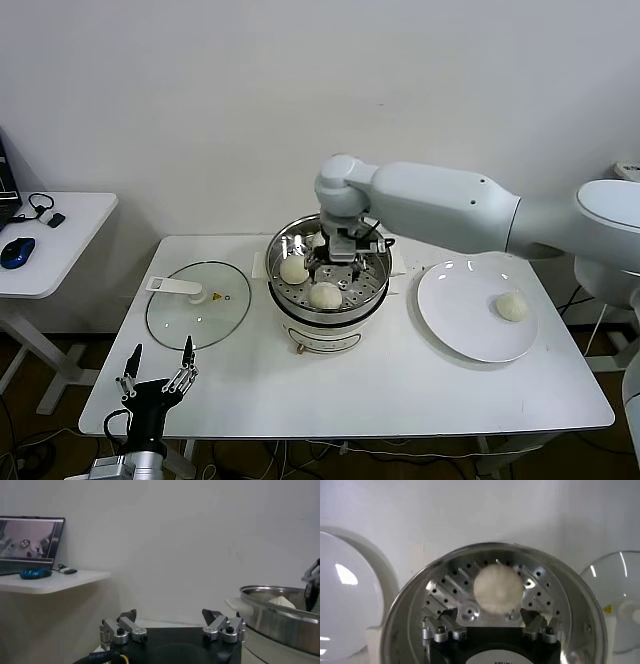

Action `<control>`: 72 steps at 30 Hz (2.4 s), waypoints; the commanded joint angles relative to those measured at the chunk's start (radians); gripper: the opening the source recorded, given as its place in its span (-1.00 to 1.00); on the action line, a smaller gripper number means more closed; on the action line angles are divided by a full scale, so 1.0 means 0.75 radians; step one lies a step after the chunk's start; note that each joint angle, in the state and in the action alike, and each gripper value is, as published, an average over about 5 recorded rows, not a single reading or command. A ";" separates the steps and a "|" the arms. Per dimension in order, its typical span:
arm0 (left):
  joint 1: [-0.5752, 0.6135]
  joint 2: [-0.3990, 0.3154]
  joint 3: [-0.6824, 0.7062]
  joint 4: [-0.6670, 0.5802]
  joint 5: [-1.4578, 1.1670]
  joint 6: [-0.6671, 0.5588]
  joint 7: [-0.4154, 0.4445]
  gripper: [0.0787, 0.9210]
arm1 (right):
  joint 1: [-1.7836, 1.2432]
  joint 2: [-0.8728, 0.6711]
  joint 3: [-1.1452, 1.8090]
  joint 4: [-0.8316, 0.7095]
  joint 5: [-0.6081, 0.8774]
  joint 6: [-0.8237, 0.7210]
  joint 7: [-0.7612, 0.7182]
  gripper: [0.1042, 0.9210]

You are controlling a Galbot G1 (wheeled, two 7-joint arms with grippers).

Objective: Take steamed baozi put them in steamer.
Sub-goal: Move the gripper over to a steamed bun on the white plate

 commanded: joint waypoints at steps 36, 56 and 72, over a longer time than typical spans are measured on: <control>-0.001 0.015 0.036 -0.013 0.007 0.001 0.002 0.77 | -0.276 -0.861 0.100 -0.376 0.208 -0.710 0.074 0.76; 0.019 0.013 0.020 -0.011 0.007 0.004 0.001 0.77 | -0.595 -0.563 0.454 -0.806 -0.142 -0.524 0.046 0.76; 0.013 0.011 0.017 -0.004 0.020 0.010 0.001 0.77 | -0.642 -0.441 0.602 -0.980 -0.246 -0.470 0.053 0.76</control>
